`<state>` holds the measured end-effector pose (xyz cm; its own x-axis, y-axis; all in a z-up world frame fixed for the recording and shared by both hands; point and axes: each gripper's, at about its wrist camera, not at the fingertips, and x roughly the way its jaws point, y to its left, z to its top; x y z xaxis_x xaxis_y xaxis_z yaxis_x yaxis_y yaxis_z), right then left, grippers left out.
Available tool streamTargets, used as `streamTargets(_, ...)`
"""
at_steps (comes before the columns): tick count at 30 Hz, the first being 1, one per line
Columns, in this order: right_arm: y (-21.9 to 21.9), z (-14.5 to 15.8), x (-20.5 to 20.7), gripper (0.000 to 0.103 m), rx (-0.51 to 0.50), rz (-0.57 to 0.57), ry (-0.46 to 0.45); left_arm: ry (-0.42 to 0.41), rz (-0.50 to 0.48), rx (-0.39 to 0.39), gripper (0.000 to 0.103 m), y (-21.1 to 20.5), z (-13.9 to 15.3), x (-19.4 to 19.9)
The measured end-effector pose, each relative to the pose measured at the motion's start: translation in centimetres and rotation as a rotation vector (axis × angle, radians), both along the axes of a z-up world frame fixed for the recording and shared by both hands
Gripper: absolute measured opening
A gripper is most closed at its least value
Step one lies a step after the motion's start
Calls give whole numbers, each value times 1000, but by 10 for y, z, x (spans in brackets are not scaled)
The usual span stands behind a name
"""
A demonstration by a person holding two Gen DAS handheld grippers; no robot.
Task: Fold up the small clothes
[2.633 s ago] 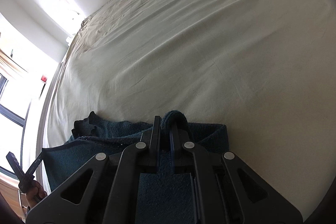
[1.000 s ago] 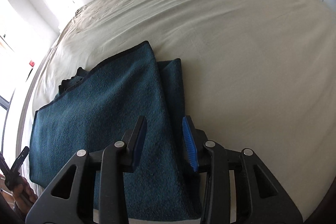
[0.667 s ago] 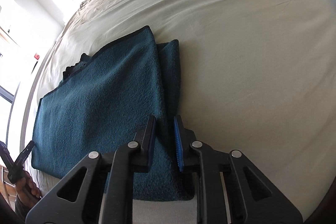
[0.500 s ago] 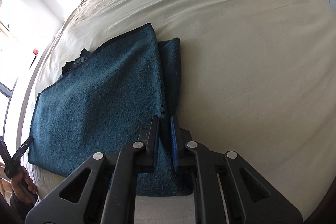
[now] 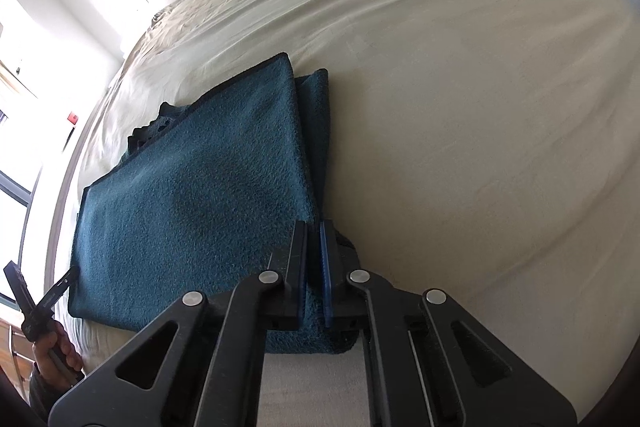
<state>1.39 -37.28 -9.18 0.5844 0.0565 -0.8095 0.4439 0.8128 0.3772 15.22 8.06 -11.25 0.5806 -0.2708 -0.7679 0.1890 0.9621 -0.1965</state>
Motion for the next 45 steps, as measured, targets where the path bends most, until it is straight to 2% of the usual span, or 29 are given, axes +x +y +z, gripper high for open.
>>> streamTargets(6, -3, -13, -1, 5, 11, -12, 19, 6, -11, 13, 27, -2, -2, 1)
streamTargets(10, 1, -14, 0, 5, -16, -2, 23, 6, -11, 12, 27, -1, 0, 0)
streamTargets(12, -2, -15, 0, 6, 5, -4, 11, -2, -2, 4, 26, 0, 4, -2)
streamTargets(14, -4, -13, -2, 6, 30, -8, -15, -13, 1, -4, 26, 2, 6, -4)
streamTargets(17, -4, -11, -3, 7, 43, -20, -5, -20, 11, -9, 27, 5, 9, -5)
streamTargets(23, 2, 5, -5, 7, 18, -28, -35, -36, 22, 4, 34, 4, 15, -5)
streamTargets(28, 6, 3, -5, 7, 8, -24, -21, -14, 0, 20, 34, -1, 6, -8)
streamTargets(30, 6, -4, -6, 7, 11, -24, -6, -8, -11, 43, 32, -5, 2, -10)
streamTargets(34, 2, -19, -6, 7, 35, -19, 3, -13, -13, 54, 22, -4, -1, -11)
streamTargets(39, 8, -21, -6, 7, -11, 0, 13, -9, -17, 56, 17, -2, -3, -14)
streamTargets(45, 8, -21, -5, 7, -10, -7, 18, -1, -20, 35, 15, 4, -5, -16)
